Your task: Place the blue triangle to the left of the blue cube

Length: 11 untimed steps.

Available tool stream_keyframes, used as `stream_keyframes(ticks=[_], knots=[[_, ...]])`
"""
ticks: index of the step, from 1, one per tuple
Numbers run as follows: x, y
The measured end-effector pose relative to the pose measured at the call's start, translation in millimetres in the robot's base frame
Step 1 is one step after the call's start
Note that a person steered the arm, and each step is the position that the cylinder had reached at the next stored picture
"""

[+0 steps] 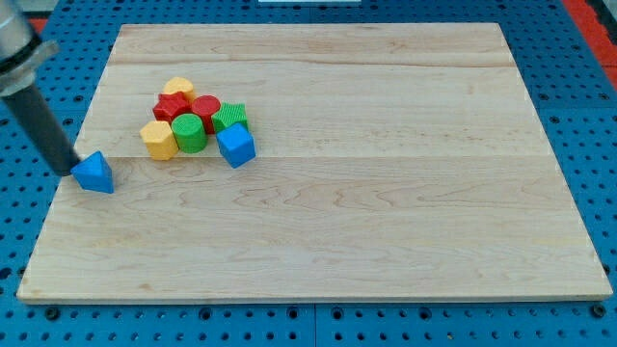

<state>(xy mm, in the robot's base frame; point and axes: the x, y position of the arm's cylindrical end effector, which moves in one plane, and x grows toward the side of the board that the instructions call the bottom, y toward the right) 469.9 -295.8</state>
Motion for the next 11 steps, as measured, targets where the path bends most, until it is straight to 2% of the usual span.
stream_keyframes(ticks=[1,3,4,5,6,8,9,10,11], knots=[[19,4],[13,75],[17,69],[17,23],[7,44],[-27,127],[-26,134],[4,132],[51,151]])
